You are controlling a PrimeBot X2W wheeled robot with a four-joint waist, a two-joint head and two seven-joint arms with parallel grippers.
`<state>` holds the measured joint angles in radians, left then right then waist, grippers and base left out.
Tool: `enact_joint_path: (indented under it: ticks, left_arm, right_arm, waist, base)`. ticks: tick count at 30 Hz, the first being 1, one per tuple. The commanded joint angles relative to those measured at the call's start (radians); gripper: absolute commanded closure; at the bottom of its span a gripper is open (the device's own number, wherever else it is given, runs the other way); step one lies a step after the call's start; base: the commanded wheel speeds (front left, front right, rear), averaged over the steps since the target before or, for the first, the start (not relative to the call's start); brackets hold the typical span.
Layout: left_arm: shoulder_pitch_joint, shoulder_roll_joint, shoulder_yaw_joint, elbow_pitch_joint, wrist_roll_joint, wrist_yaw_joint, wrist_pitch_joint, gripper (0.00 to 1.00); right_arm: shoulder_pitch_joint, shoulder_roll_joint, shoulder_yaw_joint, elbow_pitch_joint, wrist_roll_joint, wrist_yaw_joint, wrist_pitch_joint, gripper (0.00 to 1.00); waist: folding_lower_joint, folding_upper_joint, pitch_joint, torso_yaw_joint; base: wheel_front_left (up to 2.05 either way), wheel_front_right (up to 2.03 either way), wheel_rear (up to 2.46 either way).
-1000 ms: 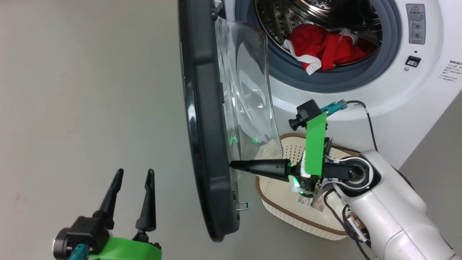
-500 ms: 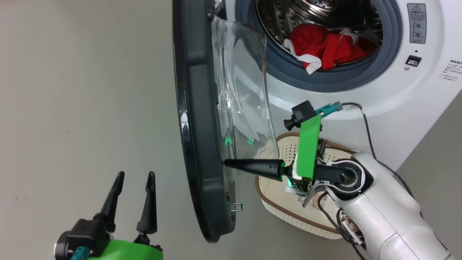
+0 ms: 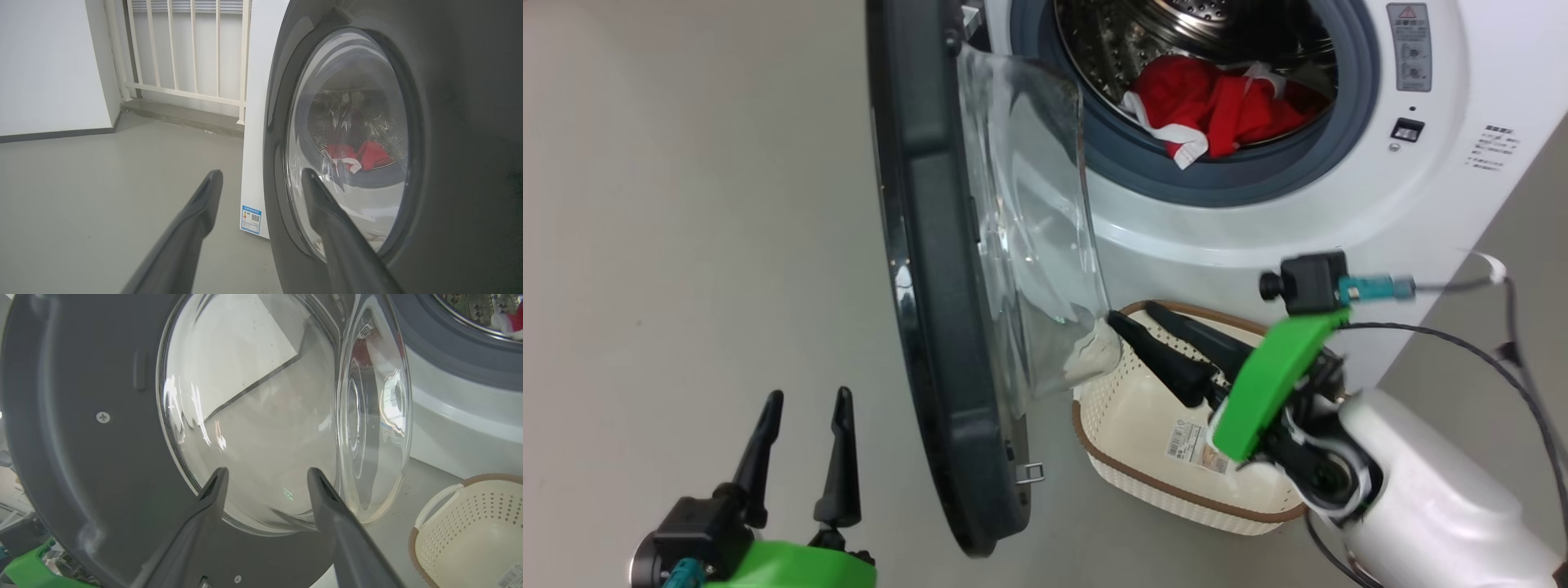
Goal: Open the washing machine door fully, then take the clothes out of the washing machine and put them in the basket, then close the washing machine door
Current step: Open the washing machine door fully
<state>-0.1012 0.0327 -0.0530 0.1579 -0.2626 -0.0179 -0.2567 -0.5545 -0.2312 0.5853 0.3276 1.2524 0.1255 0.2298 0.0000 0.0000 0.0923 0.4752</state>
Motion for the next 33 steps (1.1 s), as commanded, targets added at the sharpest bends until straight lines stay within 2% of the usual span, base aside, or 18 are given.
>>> enact_joint_path:
  ticks: [1,6,9,11,13,18,22,27,33]
  left_arm:
    - [-0.004,0.018,0.042,-0.020,0.008,0.003,-0.005,0.00]
    - [0.008,0.018,0.056,-0.017,0.023,0.000,-0.005,0.00]
    - [0.015,0.018,0.062,-0.018,0.025,-0.001,-0.005,0.00]
    - [0.023,0.018,0.068,-0.018,0.025,0.001,-0.005,0.00]
    - [0.027,0.018,0.071,-0.021,0.025,0.003,-0.005,0.00]
    - [0.033,0.018,0.069,-0.023,0.026,0.006,-0.005,0.00]
    - [0.037,0.018,0.066,-0.024,0.034,0.006,-0.005,0.00]
    - [0.041,0.018,0.067,-0.027,0.041,0.007,-0.005,0.00]
    - [0.045,0.018,0.071,-0.034,0.042,0.011,-0.005,0.00]
  right_arm:
    - [-0.002,-0.017,0.034,-0.016,-0.053,0.005,-0.065,0.00]
    - [-0.014,-0.065,0.141,0.123,-0.217,0.005,-0.374,0.00]
    - [-0.024,-0.053,0.157,0.220,-0.267,0.005,-0.467,0.00]
    - [-0.026,-0.034,0.125,0.305,-0.322,0.005,-0.489,0.00]
    - [-0.022,-0.015,0.022,0.307,-0.398,0.005,-0.491,0.00]
    - [0.078,0.059,-0.226,0.210,-0.640,0.005,-0.491,0.00]
    - [0.163,0.110,-0.342,0.129,-0.789,0.005,-0.491,0.00]
    - [0.236,0.143,-0.389,0.096,-0.869,0.005,-0.491,0.00]
    - [0.271,0.155,-0.393,0.092,-0.880,0.005,-0.491,0.00]
  waist:
    - [0.0000,0.0000,-0.007,-0.009]
    - [0.0000,0.0000,-0.022,-0.024]
    - [0.0000,0.0000,-0.029,-0.030]
    - [0.0000,0.0000,-0.037,-0.034]
    - [0.0000,0.0000,-0.037,-0.035]
    - [0.0000,0.0000,-0.038,-0.032]
    - [0.0000,0.0000,-0.045,-0.026]
    - [0.0000,0.0000,-0.049,-0.019]
    - [0.0000,0.0000,-0.046,-0.019]
  base:
    - [0.00,0.00,0.00]
    - [0.00,0.00,0.00]
    - [0.00,0.00,0.00]
    - [0.00,0.00,0.00]
    - [0.00,0.00,0.00]
    - [0.00,0.00,0.00]
    - [0.00,0.00,0.00]
    - [0.00,0.00,0.00]
    - [0.00,0.00,0.00]
